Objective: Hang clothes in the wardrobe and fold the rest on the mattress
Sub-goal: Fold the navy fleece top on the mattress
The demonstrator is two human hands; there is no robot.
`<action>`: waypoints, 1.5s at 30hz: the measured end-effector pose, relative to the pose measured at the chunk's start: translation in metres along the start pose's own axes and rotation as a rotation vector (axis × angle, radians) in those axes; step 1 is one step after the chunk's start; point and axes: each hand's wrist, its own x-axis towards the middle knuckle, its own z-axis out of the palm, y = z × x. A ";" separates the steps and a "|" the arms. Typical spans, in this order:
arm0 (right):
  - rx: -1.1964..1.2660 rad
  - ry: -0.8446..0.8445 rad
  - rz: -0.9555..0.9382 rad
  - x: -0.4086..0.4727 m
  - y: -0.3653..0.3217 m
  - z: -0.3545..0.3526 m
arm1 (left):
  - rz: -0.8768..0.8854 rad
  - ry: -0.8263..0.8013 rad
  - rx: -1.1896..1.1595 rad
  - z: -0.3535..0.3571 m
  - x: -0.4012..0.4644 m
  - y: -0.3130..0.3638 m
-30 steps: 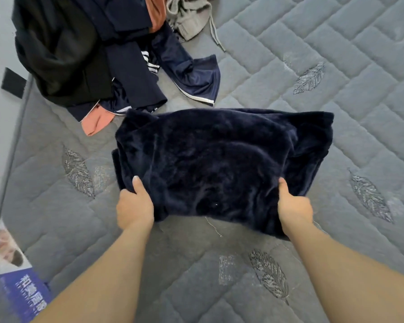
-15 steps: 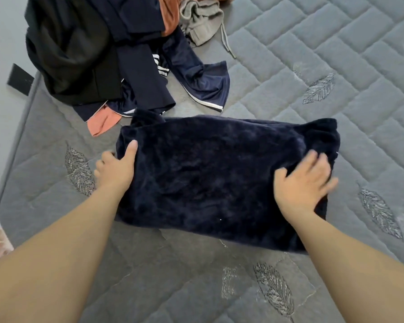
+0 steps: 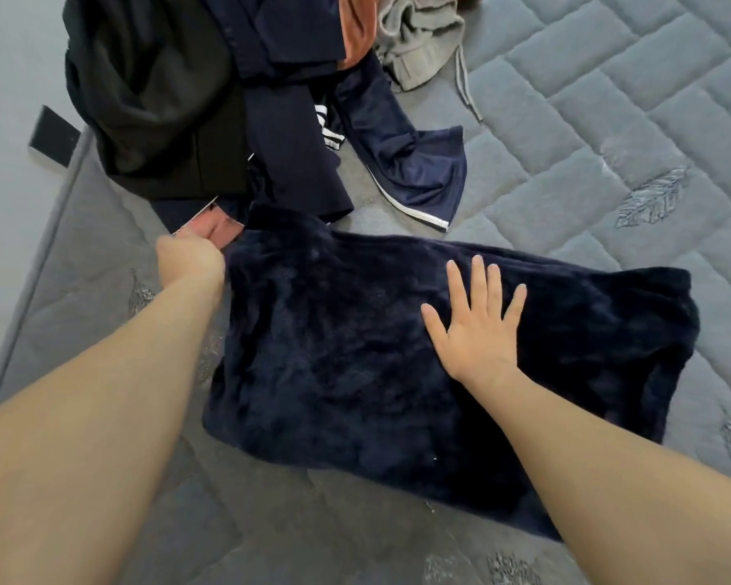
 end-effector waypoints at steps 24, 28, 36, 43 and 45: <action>0.415 -0.142 -0.156 -0.037 0.027 -0.005 | 0.170 -0.577 0.212 -0.046 -0.129 -0.001; 1.476 -0.061 0.274 -0.060 0.075 -0.060 | 0.350 -0.683 0.283 -0.053 -0.195 0.037; 1.806 -0.057 0.933 -0.117 0.248 -0.085 | 0.751 -0.677 0.605 0.006 -0.393 0.067; 1.820 -0.455 0.526 -0.114 0.237 -0.087 | 0.896 -0.773 0.529 0.076 -0.444 0.016; 1.601 -0.411 0.578 -0.108 0.219 -0.076 | 0.869 -0.450 0.448 0.081 -0.406 0.011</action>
